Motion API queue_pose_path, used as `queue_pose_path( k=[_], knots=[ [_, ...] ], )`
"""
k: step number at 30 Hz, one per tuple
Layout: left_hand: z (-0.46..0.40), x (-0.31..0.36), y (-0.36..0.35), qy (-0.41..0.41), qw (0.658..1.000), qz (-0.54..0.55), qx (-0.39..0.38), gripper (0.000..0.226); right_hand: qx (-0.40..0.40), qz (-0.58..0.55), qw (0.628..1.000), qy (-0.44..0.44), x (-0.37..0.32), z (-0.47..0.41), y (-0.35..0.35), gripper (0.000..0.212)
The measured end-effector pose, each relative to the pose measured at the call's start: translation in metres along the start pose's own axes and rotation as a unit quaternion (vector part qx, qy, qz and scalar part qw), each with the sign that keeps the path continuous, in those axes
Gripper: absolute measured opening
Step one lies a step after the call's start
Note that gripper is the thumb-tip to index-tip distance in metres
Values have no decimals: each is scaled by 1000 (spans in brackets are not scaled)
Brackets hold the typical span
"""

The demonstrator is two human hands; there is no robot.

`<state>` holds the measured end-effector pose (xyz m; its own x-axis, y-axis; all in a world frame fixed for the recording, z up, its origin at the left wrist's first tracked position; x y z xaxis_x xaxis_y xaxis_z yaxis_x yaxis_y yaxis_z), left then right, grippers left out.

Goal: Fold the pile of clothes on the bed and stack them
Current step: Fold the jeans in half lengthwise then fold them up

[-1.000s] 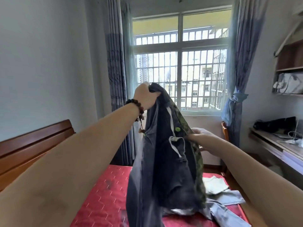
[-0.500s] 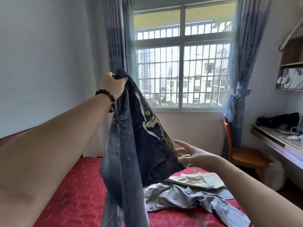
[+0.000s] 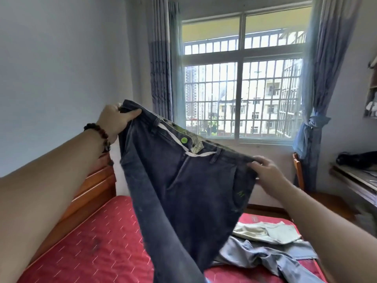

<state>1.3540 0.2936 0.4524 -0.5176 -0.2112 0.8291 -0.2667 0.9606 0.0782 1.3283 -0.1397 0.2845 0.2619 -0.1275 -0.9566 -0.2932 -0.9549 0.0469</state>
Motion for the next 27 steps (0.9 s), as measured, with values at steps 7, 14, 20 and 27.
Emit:
queue_pose_path(
  k=[7,14,20,27],
  knots=[
    [-2,21,40,-55,998,42,8,3,85,-42,977,191,-165,-27,38,8],
    [18,-33,20,23,999,-38,-26,24,130,230,953,148,-151,1,38,18],
    [42,-67,-24,116,992,43,-28,19,223,227,945,76,-150,49,28,34],
    [131,9,-127,64,989,70,-117,31,82,194,970,123,-172,107,-84,25]
  ],
)
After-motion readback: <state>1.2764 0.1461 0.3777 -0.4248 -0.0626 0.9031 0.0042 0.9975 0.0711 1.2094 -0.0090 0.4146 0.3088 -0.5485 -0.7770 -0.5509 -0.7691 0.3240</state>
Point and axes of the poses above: each hand's wrist, its own z-axis away from the middle knuckle, its own y-axis out of the back of the hand, x = y × z, the point moved 10 cm from there along -z, towards the middle knuckle, and after that the axes turned 1 degree about z, right-handed, at the moved point
